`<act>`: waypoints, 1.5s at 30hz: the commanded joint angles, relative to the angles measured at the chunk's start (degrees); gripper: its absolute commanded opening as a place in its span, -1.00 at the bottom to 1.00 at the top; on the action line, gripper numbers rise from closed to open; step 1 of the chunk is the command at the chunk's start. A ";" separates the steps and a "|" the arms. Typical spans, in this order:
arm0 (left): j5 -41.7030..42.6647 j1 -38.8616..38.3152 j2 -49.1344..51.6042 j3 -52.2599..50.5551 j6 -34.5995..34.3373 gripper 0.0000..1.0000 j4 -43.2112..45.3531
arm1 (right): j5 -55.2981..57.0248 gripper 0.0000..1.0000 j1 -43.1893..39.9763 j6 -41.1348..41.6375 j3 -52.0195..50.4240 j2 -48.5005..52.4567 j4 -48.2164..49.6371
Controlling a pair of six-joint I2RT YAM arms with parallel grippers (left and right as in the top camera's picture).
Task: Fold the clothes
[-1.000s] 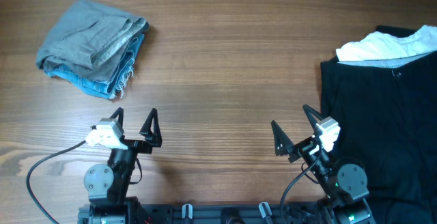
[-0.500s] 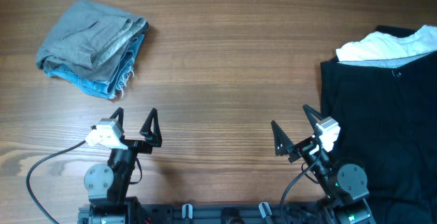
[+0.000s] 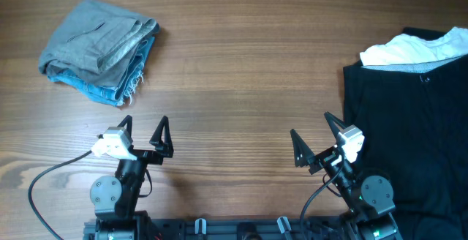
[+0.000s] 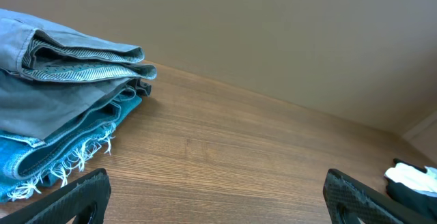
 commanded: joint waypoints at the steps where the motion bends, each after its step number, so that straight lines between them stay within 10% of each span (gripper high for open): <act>1: 0.31 0.44 -0.52 -0.33 -0.50 1.00 -0.02 | 0.57 0.99 -0.24 -0.63 -0.04 -0.39 0.11; 14: 8.31 0.42 -0.48 0.04 -3.74 1.00 2.21 | -5.33 0.99 -0.24 12.39 0.90 -0.39 1.31; 19: 2.12 0.44 4.46 12.55 -3.23 1.00 -7.74 | -5.05 0.99 -0.24 8.13 16.61 3.45 -7.78; 30: 1.97 0.44 51.71 58.77 -1.73 0.99 -46.31 | -2.10 0.99 -0.24 3.08 69.92 56.68 -57.94; 36: 5.44 0.44 58.84 63.41 1.03 1.00 -51.74 | 11.26 0.99 -7.10 14.49 77.88 74.75 -58.34; 45: 5.42 0.42 58.90 63.41 1.03 1.00 -53.88 | 12.74 0.78 -23.78 6.45 77.88 101.42 -48.87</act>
